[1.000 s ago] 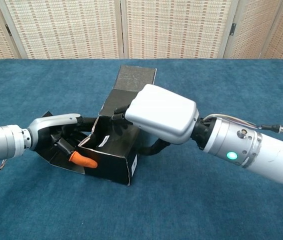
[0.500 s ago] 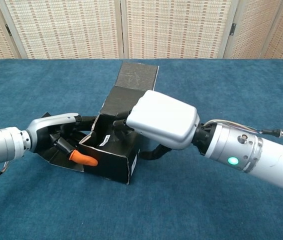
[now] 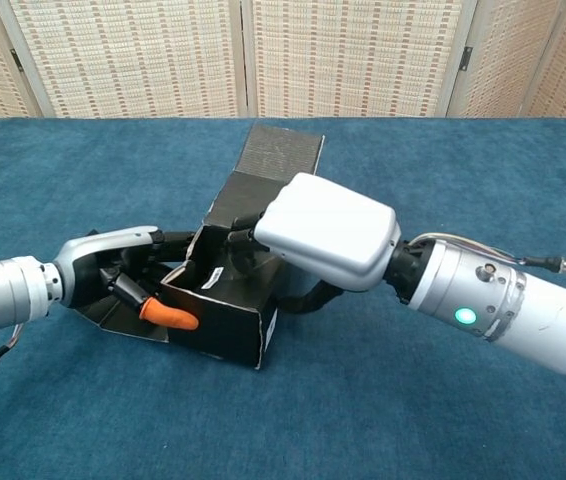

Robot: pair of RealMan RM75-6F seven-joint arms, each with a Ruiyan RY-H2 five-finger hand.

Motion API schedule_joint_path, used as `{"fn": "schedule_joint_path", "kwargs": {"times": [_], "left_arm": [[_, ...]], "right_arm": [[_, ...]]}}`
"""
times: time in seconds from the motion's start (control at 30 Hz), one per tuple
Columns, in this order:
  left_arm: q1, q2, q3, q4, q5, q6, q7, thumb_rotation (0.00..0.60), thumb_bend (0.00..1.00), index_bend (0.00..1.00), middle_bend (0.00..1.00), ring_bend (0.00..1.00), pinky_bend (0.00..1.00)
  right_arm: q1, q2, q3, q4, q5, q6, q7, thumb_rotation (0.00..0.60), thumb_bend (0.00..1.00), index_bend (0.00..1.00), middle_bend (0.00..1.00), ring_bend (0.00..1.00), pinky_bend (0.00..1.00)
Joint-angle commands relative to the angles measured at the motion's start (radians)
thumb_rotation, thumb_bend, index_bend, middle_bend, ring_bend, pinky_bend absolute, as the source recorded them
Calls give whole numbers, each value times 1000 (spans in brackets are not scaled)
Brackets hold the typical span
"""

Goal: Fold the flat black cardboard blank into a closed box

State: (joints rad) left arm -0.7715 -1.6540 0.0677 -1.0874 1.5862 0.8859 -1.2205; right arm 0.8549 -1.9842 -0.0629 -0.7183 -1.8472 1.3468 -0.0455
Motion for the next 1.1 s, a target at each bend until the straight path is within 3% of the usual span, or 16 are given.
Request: {"fn": "schedule_joint_path", "kwargs": {"times": [0.03,0.23,0.5,0.6,0.7,0.93,1.03,1.1], "left_arm": [[-5,0,1,-1,2,-5,-15,600,227,415,499,594,743],[-5,3,5,-3,2,-6,-19,600,226,415,499,593,743],[-3,2,2,-2,-9,-11,-19,600,226,414,501,594,743],[1,-1,-2,-3,-18,-13,-5,600,227,414,507,593,743],[5,-4,-6,-1,-25,-12,14,600,226,414,507,593,742],[14,-9,-14,7,-39,-13,67,600,227,384,492,575,719],[16,-9,-16,4,-43,-16,92,600,226,355,462,497,688],[15,-5,-16,-3,-44,-21,103,600,227,313,416,433,641]], "right_arm": [[2,-5,-12,-2,-3,-23,-9,600,130,479,412,758,1000],[7,3,-22,-12,-4,-52,-13,600,130,512,543,767,1000],[30,31,-6,-50,0,-68,-10,600,111,828,925,803,1000],[40,40,-4,-62,-2,-77,-15,600,111,941,996,816,1000],[47,47,-4,-66,-7,-80,-20,600,110,999,1000,834,1000],[51,67,-11,-60,-17,-72,-24,600,108,994,972,831,1000],[49,77,-17,-55,-19,-74,-26,600,107,875,816,811,1000],[48,86,-18,-59,-15,-81,-23,600,106,689,650,793,1000]]}}
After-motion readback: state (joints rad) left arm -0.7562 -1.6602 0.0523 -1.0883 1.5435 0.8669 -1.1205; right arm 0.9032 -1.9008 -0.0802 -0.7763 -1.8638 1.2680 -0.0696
